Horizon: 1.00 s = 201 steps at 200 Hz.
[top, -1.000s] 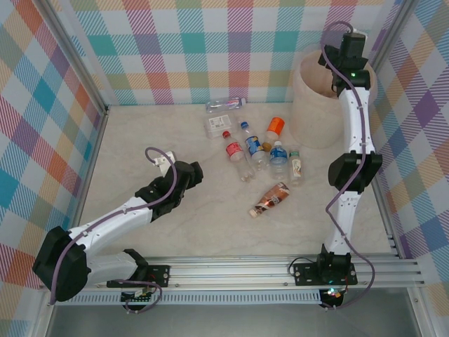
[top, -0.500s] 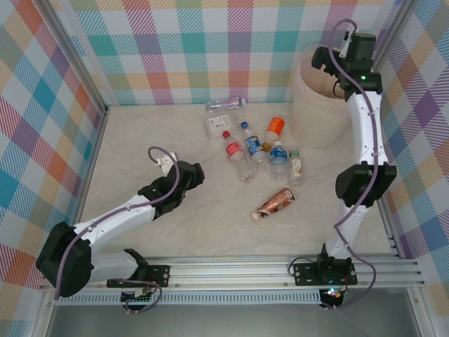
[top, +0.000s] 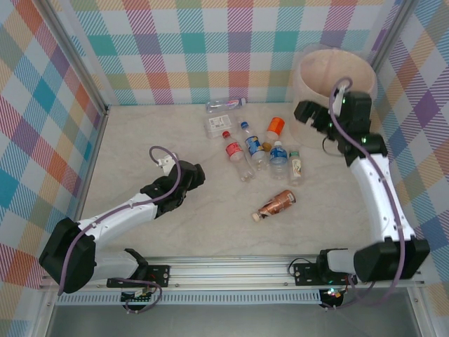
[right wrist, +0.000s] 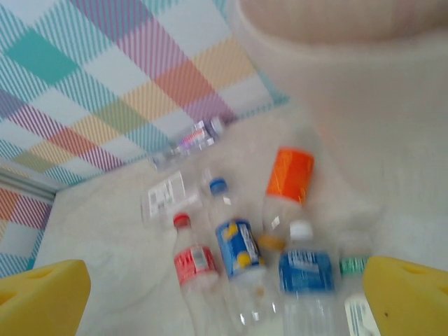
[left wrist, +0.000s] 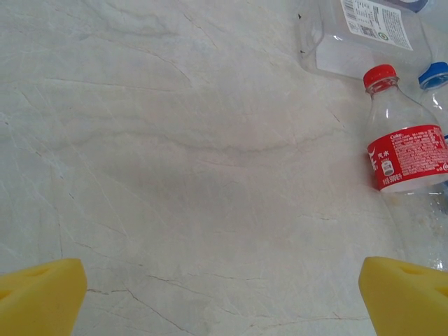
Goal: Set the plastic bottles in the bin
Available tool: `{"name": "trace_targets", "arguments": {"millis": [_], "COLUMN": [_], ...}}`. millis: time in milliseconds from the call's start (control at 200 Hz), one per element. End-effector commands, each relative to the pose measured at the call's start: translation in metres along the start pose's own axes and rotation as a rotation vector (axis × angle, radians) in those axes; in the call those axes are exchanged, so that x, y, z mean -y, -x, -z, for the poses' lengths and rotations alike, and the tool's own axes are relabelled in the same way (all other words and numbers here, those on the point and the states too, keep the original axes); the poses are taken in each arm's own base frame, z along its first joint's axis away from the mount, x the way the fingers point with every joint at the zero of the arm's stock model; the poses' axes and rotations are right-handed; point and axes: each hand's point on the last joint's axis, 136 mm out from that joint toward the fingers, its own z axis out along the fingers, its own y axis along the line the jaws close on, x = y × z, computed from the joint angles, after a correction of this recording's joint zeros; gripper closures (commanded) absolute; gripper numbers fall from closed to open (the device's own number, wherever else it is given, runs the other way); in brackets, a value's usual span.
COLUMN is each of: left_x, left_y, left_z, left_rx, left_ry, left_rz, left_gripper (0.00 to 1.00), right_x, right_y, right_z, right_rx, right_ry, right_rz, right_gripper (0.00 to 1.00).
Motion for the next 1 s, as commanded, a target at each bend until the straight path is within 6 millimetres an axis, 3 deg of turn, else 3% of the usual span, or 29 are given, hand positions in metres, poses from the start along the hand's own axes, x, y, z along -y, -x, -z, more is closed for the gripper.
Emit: {"name": "trace_targets", "arguments": {"millis": [0,240,405,550,665,1000], "left_x": [0.0,0.008,0.058,0.09,0.104,0.087], "left_y": [0.011,0.007,0.001,-0.001,-0.004,-0.008], "left_z": [-0.001,-0.008,-0.003,0.011,0.017,0.009], "left_rx": [0.044,0.022,-0.015,-0.033,-0.057,-0.065], "left_ry": [0.003,-0.021,-0.299,-0.485,-0.554,-0.464], "left_rz": [0.048,0.053,-0.018,-0.084,-0.127,-0.128], "left_gripper": [0.0,0.0,0.0,0.0,0.0,0.0], "right_x": [0.013,0.054,0.064,0.066,0.063,0.089], "right_y": [-0.035,-0.147,-0.207,-0.233,-0.257,-0.292], "right_z": [0.009,0.01,-0.001,-0.01,-0.024,-0.04], "right_rx": [-0.047,-0.29,-0.461,-0.502,-0.545,-0.537], "right_ry": [-0.031,-0.16,-0.202,-0.279,-0.31,-0.486], "right_rz": [-0.102,-0.349,-0.473,-0.481,-0.546,-0.601], "right_gripper": [0.0,0.0,0.0,0.0,0.0,0.0]}}
